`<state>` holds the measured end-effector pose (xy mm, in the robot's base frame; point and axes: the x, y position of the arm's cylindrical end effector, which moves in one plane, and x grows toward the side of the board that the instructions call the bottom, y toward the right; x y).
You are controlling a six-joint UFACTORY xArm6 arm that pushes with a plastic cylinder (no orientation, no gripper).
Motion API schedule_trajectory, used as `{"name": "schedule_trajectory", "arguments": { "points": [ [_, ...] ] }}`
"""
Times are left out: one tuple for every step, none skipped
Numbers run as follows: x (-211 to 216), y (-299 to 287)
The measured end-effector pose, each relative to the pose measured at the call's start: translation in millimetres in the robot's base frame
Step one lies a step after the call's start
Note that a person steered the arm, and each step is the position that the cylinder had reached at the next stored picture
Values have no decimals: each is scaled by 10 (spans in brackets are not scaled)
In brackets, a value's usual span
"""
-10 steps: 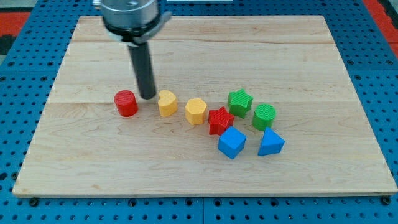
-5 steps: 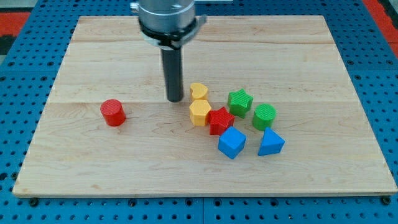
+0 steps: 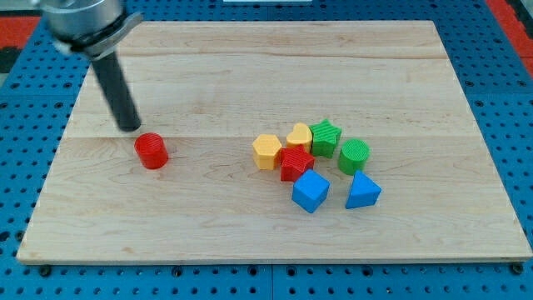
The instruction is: Push the heart and red circle towards the group
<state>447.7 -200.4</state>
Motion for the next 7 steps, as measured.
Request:
{"name": "schedule_trajectory", "arguments": {
  "points": [
    [578, 108],
    [454, 154],
    [7, -559],
    [6, 477],
    [418, 1154],
    [320, 335],
    [630, 858]
  ]
}}
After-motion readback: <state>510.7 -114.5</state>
